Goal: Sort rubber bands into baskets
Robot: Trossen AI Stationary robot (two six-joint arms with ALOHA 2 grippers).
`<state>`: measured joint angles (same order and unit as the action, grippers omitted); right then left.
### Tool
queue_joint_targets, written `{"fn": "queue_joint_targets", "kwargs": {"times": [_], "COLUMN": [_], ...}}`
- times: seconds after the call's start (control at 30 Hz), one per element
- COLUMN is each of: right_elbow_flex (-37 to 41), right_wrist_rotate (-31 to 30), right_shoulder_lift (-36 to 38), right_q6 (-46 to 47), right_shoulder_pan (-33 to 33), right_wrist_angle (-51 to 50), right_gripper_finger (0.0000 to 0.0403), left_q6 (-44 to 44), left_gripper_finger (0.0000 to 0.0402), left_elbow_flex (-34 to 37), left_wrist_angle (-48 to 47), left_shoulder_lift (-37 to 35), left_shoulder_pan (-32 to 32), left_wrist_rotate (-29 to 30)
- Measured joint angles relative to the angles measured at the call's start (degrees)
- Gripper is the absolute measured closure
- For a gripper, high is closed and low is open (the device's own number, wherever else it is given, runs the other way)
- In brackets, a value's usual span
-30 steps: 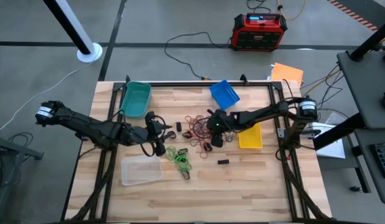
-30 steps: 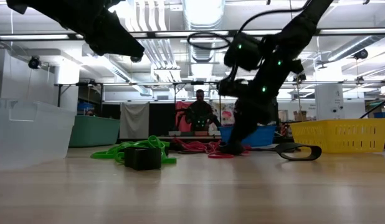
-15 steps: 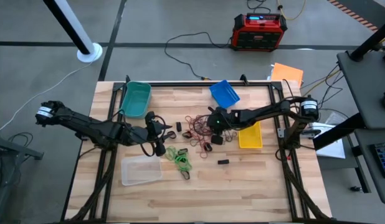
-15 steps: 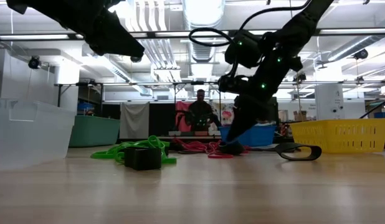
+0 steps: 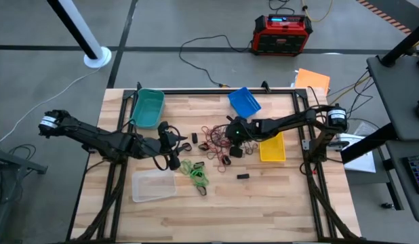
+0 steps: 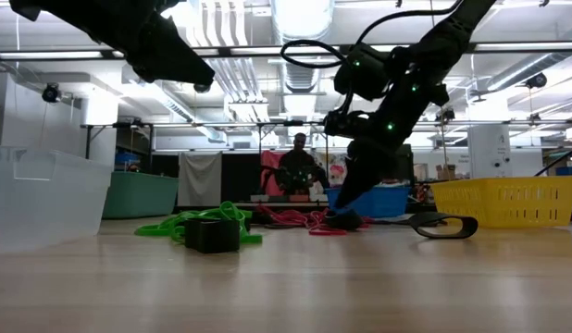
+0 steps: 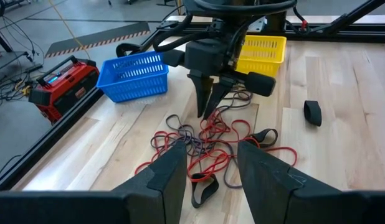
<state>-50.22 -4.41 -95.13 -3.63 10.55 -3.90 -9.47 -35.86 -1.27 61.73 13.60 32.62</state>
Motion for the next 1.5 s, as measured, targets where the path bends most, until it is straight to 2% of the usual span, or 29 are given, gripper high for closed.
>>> {"fn": "queue_joint_targets", "kwargs": {"times": [0.3, 0.63, 0.77, 0.97, 1.5], "right_elbow_flex": [0.46, 0.7, 0.7, 0.7, 0.76], "right_wrist_rotate": [-0.71, -0.13, 0.35, 0.51, -0.21], "right_shoulder_lift": [0.0, -4.41, -4.92, -4.57, 4.62], "right_q6": [0.03, -0.23, -0.95, -2.0, -1.03], "right_shoulder_pan": [0.26, 0.26, 0.24, 0.23, 0.22], "right_wrist_angle": [2.61, 4.13, 4.83, 4.79, 2.43], "right_gripper_finger": [0.0303, 0.0285, 0.0307, 0.0384, 0.0394], "left_q6": [-0.01, -0.02, -0.02, -0.02, 1.27], "left_gripper_finger": [0.0274, 0.0274, 0.0274, 0.0274, 0.0274], "left_elbow_flex": [0.0, 0.0, 0.0, 0.0, -1.17], "left_wrist_angle": [-0.01, 0.0, 0.0, 0.04, 2.36], "left_shoulder_lift": [0.0, 0.0, 0.0, 1.0, 5.23], "left_shoulder_pan": [0.0, -0.01, 0.0, 0.0, 0.01], "left_wrist_rotate": [0.0, -0.02, -0.02, -0.01, -0.02]}}
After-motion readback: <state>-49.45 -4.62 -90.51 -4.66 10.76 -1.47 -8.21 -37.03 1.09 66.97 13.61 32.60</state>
